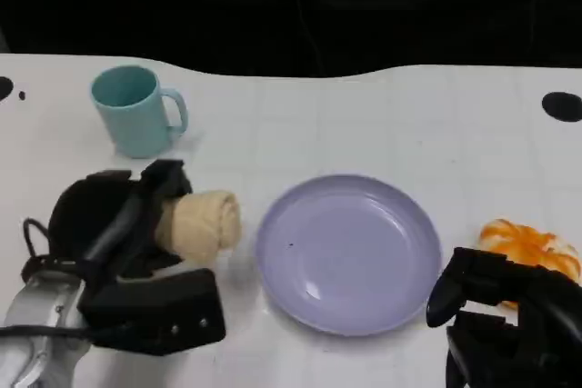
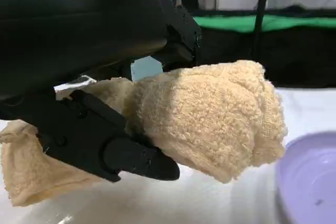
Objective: Grasp the towel on the left side of the plate with the left hand and place it into the plate.
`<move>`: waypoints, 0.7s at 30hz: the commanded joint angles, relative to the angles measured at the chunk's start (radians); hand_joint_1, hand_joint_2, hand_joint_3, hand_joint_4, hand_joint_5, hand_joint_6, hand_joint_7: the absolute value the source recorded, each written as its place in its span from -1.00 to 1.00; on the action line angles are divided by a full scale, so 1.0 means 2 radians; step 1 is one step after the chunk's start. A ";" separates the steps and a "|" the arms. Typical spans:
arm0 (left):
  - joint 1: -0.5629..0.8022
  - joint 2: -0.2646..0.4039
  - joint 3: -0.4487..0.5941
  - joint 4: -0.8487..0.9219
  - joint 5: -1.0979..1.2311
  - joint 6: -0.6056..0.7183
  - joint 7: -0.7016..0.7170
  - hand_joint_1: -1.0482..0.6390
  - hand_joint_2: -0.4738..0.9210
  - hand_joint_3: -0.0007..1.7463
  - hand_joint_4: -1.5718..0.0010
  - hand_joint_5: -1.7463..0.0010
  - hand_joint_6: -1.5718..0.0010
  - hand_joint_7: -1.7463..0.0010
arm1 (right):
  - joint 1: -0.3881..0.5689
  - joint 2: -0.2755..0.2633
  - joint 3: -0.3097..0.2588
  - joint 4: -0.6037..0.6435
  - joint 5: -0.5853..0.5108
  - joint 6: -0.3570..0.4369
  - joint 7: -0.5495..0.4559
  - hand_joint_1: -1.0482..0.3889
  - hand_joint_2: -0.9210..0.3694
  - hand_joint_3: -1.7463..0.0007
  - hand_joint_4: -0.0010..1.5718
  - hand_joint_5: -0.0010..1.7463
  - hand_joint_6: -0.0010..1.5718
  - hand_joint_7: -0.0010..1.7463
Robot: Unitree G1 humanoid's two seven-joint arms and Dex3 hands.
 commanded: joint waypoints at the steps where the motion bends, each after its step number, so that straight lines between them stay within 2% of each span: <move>1: -0.006 -0.013 0.002 -0.061 -0.009 0.022 -0.046 -0.01 0.42 0.06 -0.14 -1.00 0.22 -1.00 | 0.000 -0.003 -0.002 -0.003 -0.001 0.001 -0.002 0.40 -0.39 -0.46 -0.07 1.00 -0.20 0.82; 4: -0.011 -0.025 -0.005 -0.089 -0.006 0.034 -0.074 0.00 0.37 0.16 -0.13 -1.00 0.21 -1.00 | 0.001 -0.003 -0.002 -0.002 -0.001 0.000 -0.002 0.40 -0.39 -0.45 -0.07 1.00 -0.20 0.82; 8: -0.022 -0.067 -0.024 -0.112 -0.015 0.047 -0.102 -0.02 0.29 0.40 -0.20 -1.00 0.13 -1.00 | 0.002 -0.006 -0.003 0.000 -0.001 -0.004 0.002 0.40 -0.41 -0.44 -0.08 1.00 -0.21 0.82; 10: -0.028 -0.086 -0.036 -0.113 -0.010 0.055 -0.109 -0.02 0.25 0.41 -0.21 -1.00 0.12 -1.00 | 0.002 -0.003 -0.004 -0.001 0.000 -0.002 0.000 0.40 -0.41 -0.44 -0.08 1.00 -0.21 0.82; 13: -0.036 -0.101 -0.049 -0.112 0.002 0.066 -0.116 -0.03 0.32 0.30 -0.19 -1.00 0.14 -1.00 | 0.003 -0.001 -0.003 -0.002 -0.001 -0.001 -0.002 0.42 -0.42 -0.43 -0.07 1.00 -0.21 0.82; 16: -0.049 -0.121 -0.063 -0.099 0.005 0.076 -0.124 -0.04 0.38 0.29 -0.18 -1.00 0.10 -0.89 | 0.006 0.001 0.000 -0.005 -0.001 -0.002 -0.005 0.42 -0.42 -0.43 -0.07 1.00 -0.21 0.82; 21: -0.063 -0.142 -0.079 -0.076 0.010 0.088 -0.129 -0.01 0.34 0.27 -0.17 -1.00 0.09 -0.85 | 0.011 0.001 0.004 -0.009 -0.004 -0.008 -0.007 0.40 -0.41 -0.44 -0.06 1.00 -0.20 0.82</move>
